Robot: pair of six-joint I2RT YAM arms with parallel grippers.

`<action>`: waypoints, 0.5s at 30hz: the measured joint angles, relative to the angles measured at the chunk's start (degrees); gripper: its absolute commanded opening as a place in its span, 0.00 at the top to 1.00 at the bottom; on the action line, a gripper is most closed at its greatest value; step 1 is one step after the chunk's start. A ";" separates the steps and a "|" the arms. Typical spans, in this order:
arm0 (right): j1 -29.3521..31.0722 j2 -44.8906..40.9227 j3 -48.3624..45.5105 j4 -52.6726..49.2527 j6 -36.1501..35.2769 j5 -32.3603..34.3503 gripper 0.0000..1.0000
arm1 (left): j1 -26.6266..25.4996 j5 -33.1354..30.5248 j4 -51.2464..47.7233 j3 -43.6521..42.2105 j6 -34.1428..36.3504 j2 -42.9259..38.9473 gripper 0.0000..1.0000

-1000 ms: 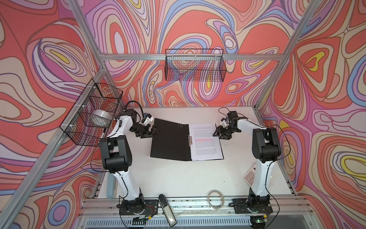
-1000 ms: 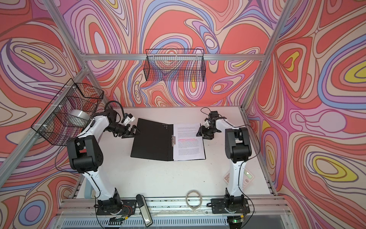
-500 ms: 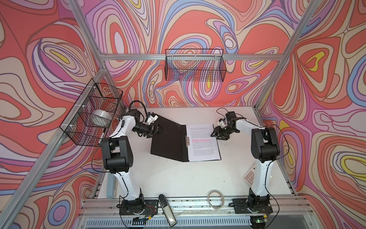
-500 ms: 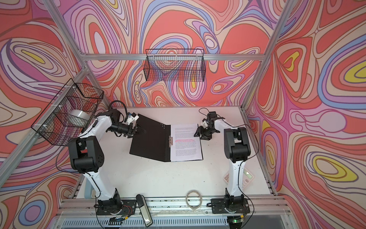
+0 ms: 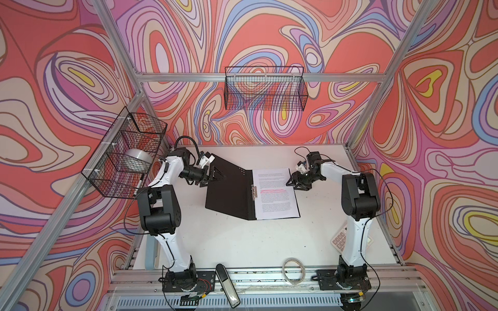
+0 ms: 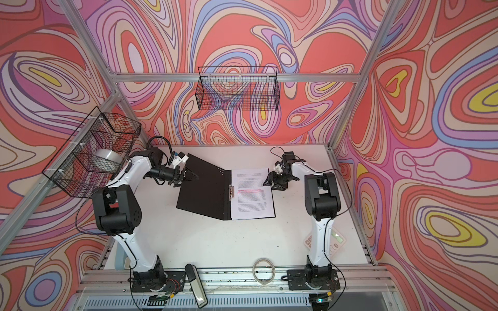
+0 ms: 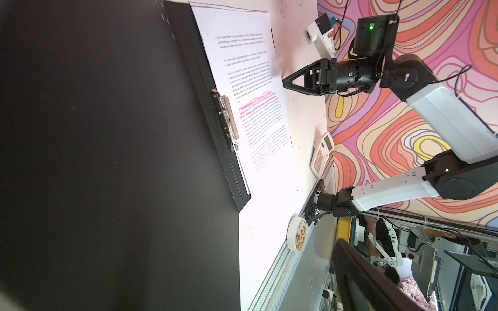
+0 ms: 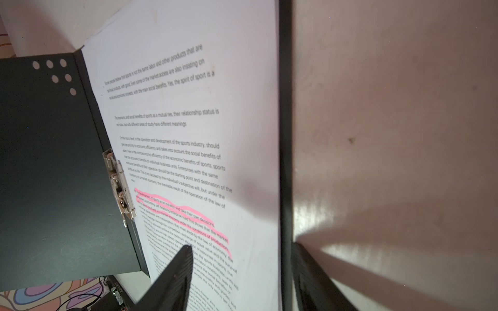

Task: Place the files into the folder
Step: 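Lift the black folder cover edge with the left gripper toward the sheets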

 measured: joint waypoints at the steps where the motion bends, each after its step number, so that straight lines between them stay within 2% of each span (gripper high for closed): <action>1: 0.00 0.04 0.00 0.02 0.04 -0.13 0.38 | 0.00 0.20 -0.24 0.17 0.00 0.00 0.05; 15: 1.22 0.28 -0.02 0.59 0.26 -1.55 0.38 | -0.74 2.10 -1.81 3.04 -0.46 -1.27 0.01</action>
